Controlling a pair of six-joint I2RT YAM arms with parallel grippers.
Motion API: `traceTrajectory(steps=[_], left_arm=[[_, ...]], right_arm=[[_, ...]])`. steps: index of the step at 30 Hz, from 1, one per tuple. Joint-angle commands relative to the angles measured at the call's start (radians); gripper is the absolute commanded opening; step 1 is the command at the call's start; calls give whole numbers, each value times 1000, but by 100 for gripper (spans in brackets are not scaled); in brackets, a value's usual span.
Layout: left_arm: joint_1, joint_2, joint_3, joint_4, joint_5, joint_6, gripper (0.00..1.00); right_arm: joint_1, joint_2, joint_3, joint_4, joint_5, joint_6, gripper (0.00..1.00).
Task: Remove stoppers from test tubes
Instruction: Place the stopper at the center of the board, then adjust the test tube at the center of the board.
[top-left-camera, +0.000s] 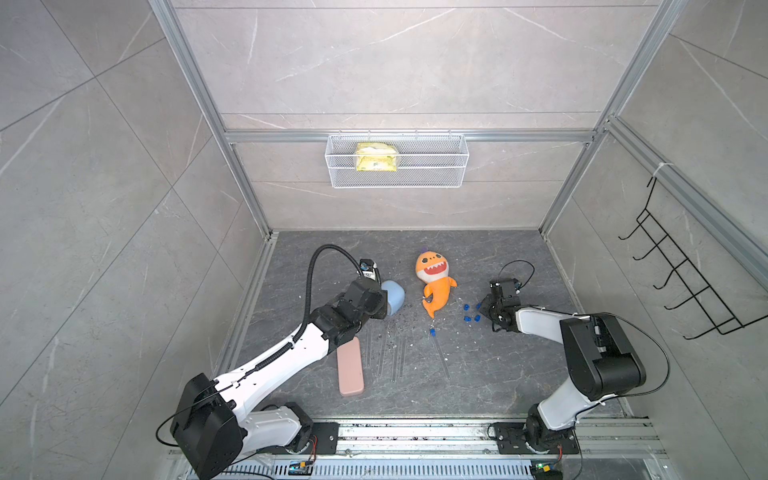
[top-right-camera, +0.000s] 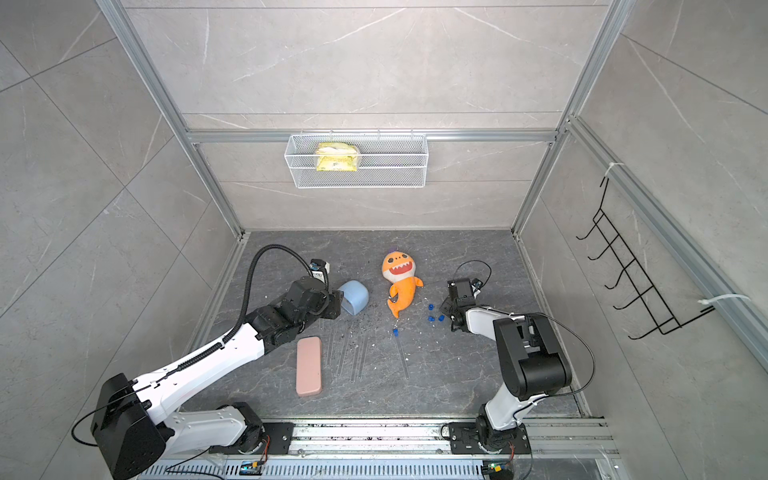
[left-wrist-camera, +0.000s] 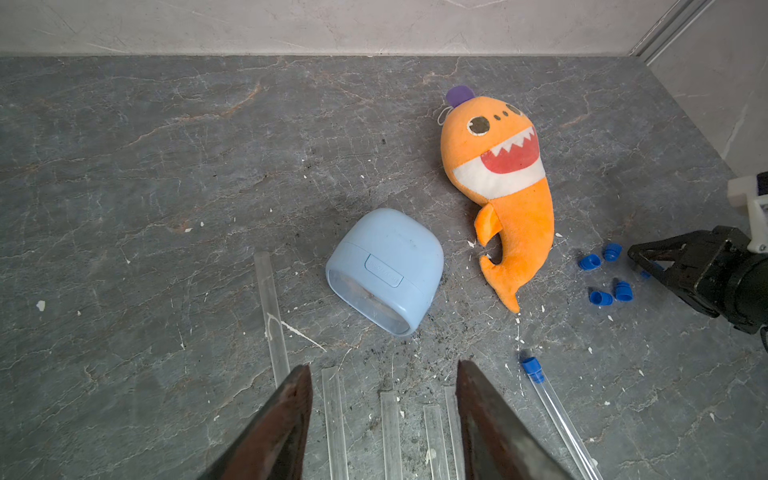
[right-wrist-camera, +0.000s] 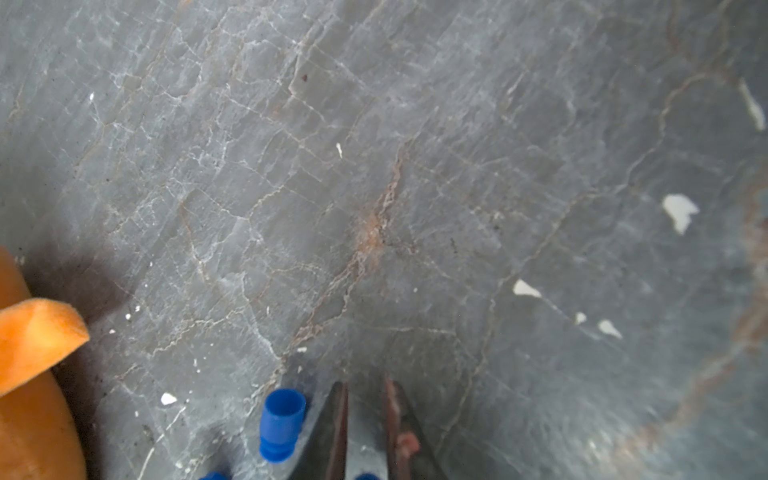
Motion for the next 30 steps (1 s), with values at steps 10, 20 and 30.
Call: traceTrajectory(steps=[10, 20, 30], left_arm=[[-72, 13, 65, -18, -71, -21, 58], [-209, 299, 195, -74, -156, -214, 57], [-369, 656, 459, -218, -201, -484, 57]], right_arm=[[-3, -179, 49, -135, -46, -70, 40], [-3, -554, -37, -66, -368, -170, 43], [-4, -769, -102, -108, -447, -141, 44]])
